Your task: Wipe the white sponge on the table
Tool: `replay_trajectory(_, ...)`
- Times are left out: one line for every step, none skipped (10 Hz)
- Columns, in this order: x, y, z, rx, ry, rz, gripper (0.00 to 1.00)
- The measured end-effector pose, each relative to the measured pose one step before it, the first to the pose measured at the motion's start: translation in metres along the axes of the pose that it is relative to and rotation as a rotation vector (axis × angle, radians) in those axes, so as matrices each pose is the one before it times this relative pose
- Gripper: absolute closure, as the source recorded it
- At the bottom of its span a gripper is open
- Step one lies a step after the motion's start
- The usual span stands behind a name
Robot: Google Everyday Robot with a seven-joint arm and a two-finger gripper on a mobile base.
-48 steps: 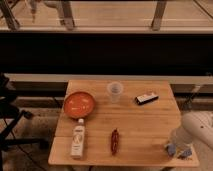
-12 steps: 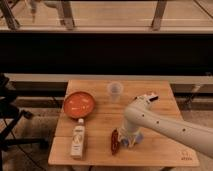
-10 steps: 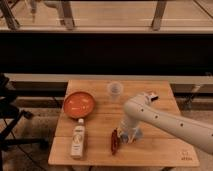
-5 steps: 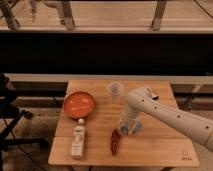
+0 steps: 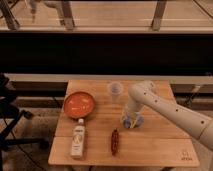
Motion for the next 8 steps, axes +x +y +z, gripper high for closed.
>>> replay_trajectory(0.01047,0.00405,-0.00078,-0.00033,0.00613,0.02001,1.0)
replay_trajectory(0.00721,0.00244,-0.00099,-0.00036,0.00409,0.01476,1.0)
replay_trajectory(0.0068,0.0028,-0.00162,0.00018,0.00184,0.01423,1.0)
replay_trajectory(0.01162,0.00701,-0.00246,0.00105,0.00018,0.02645,1.0)
replay_trajectory(0.0125,0.00703,-0.00266,0.00206,-0.00018,0.02727,1.0)
replay_trajectory(0.00714,0.00439,-0.0014,0.00083,-0.00031,0.01516,1.0)
replay_trajectory(0.0071,0.00495,-0.00156,0.00142,0.00063,0.0188,1.0)
replay_trajectory(0.00622,0.00486,0.00029,-0.00048,-0.00038,0.01799,1.0)
